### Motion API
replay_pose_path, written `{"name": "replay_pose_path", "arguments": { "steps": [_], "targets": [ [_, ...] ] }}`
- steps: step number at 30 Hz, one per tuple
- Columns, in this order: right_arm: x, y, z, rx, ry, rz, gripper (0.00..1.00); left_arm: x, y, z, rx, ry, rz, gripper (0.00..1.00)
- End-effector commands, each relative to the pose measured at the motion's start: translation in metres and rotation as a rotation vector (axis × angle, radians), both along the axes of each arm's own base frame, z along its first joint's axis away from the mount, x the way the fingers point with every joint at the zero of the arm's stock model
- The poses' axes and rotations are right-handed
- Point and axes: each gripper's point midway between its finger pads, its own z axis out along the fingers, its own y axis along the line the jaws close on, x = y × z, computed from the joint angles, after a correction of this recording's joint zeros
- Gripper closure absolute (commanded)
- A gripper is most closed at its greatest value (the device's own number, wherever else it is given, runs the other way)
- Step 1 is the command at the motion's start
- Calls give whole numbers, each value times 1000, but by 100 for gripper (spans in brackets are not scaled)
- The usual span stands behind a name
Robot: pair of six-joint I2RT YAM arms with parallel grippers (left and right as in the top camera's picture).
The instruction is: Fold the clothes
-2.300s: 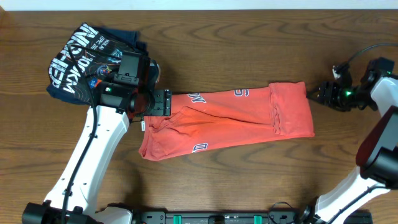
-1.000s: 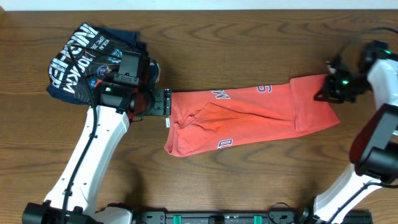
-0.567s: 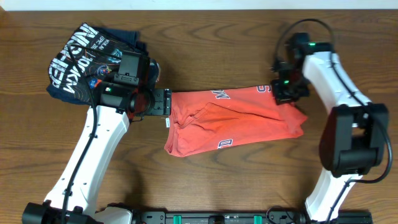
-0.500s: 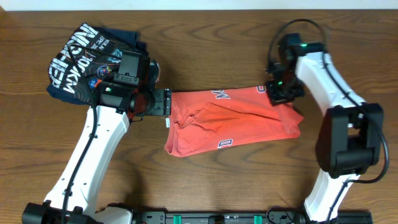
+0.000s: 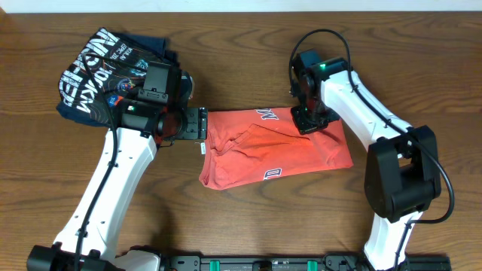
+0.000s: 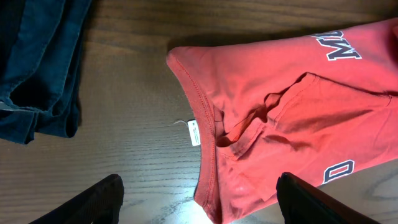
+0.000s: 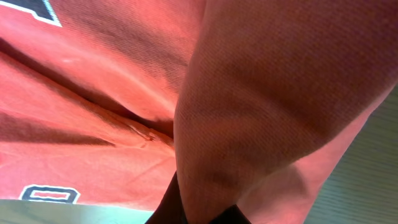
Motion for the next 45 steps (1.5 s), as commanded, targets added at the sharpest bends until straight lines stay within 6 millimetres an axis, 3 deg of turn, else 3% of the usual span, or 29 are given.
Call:
{"name": "replay_pose_path", "arguments": {
  "steps": [1, 2, 6, 8, 15, 21, 23, 26, 27, 32, 35, 39, 42, 45],
  "targets": [
    [4, 2, 7, -2, -32, -28, 98, 4, 1, 7, 0, -19, 6, 20],
    [4, 2, 7, -2, -32, -27, 97, 4, 1, 7, 0, -19, 6, 20],
    [3, 4, 7, 7, -26, -22, 73, 4, 1, 7, 0, -19, 7, 19],
    [1, 6, 9, 20, -23, -18, 69, 4, 1, 7, 0, -19, 7, 20],
    [14, -5, 42, 97, -111, -60, 69, 4, 1, 7, 0, -19, 6, 20],
    [23, -8, 58, 339, -100, -105, 68, 4, 1, 7, 0, -19, 6, 19],
    [25, -27, 54, 311, -93, -186, 71, 4, 1, 7, 0, -18, 7, 20],
    [22, -42, 47, 311, -69, -246, 97, 3, 1, 6, 1, -16, 6, 20],
    [18, -43, 44, 313, -53, -252, 99, 3, 1, 6, 1, -15, 6, 20],
    [-24, -5, 16, 426, 98, -217, 99, 3, 1, 5, 1, -13, 7, 20],
    [-31, 24, -3, 493, 98, -197, 99, 3, 1, 5, 1, -14, 7, 20],
    [-5, 53, -30, 567, -38, -341, 99, 3, 1, 5, 1, -13, 7, 20],
    [21, 71, -36, 660, -191, -373, 99, 3, 1, 5, 1, -13, 7, 20],
    [41, 67, -39, 674, -286, -461, 99, 2, 2, 5, 1, -10, 7, 20]
  ]
}}
